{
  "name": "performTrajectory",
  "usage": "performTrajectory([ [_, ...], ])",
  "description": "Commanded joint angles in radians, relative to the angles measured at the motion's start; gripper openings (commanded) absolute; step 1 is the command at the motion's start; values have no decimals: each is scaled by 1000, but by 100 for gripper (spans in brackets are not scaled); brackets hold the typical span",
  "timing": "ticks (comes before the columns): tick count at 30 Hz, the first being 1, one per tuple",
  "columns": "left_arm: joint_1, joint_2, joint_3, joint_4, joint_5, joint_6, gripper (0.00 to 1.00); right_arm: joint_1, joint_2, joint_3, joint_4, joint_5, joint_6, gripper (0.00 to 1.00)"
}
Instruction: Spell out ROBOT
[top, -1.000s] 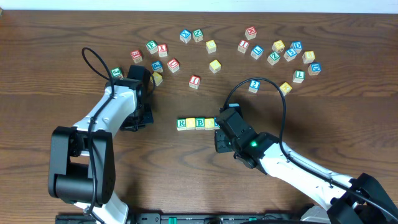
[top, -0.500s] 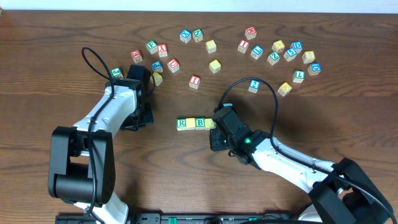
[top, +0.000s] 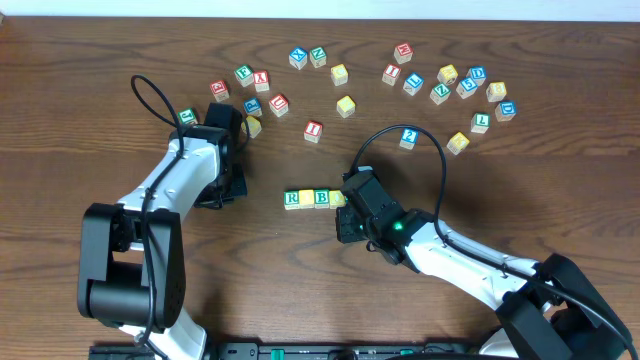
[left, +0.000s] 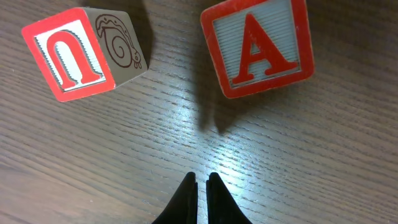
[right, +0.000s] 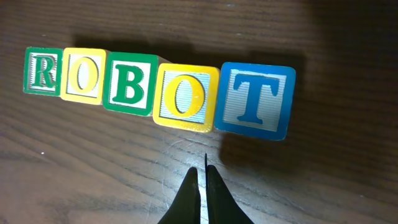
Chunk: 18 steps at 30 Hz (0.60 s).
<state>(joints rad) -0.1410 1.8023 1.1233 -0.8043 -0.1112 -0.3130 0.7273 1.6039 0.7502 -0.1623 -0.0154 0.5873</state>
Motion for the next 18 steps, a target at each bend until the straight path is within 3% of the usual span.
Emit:
performTrajectory([
  [1,2,-22,22,-2,-13,13,8,-6,14,1,4,-14,-16,1],
  [18,2,-22,22,9,-13,13,8,-6,21,1,6,-37,-4,1],
])
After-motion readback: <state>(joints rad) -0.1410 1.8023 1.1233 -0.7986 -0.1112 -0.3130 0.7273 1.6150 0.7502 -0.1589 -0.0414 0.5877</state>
